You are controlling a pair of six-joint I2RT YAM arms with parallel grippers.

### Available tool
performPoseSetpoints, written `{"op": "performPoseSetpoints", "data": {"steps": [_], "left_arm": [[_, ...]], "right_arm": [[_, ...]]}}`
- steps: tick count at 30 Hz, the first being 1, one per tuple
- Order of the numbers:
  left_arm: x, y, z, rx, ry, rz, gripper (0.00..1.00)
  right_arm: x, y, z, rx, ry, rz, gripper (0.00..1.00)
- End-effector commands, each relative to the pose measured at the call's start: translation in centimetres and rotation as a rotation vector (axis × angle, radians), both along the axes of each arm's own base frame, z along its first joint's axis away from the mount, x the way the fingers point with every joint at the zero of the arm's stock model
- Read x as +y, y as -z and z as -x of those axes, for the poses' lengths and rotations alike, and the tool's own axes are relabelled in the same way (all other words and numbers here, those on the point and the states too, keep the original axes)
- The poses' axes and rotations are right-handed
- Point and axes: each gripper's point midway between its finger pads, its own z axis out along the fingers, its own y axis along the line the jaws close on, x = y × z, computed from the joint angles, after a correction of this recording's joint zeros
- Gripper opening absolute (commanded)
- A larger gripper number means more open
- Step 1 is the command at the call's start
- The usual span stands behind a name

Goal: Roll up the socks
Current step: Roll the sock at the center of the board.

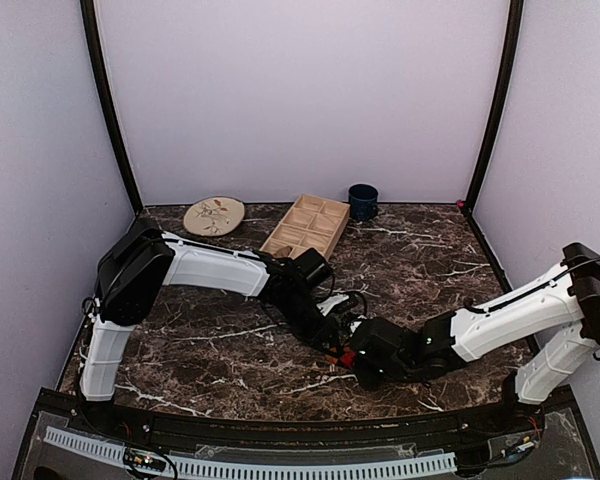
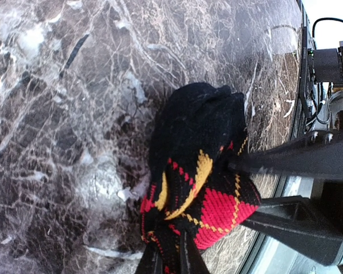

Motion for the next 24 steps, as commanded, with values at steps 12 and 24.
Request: {"op": "performPoseSetpoints", "data": {"steps": [12,24], "left_arm": [[2.3,3.2,1.1,0.047,-0.015,-0.139,0.00],[2.4,3.3,1.6,0.049,0.013,-0.138,0.00]], "right_arm": [[-1.1,-2.3,0.7,-0.085,-0.034,0.027,0.57],[1.4,-1.5,0.0,-0.142,-0.099,0.025,0.73]]}}
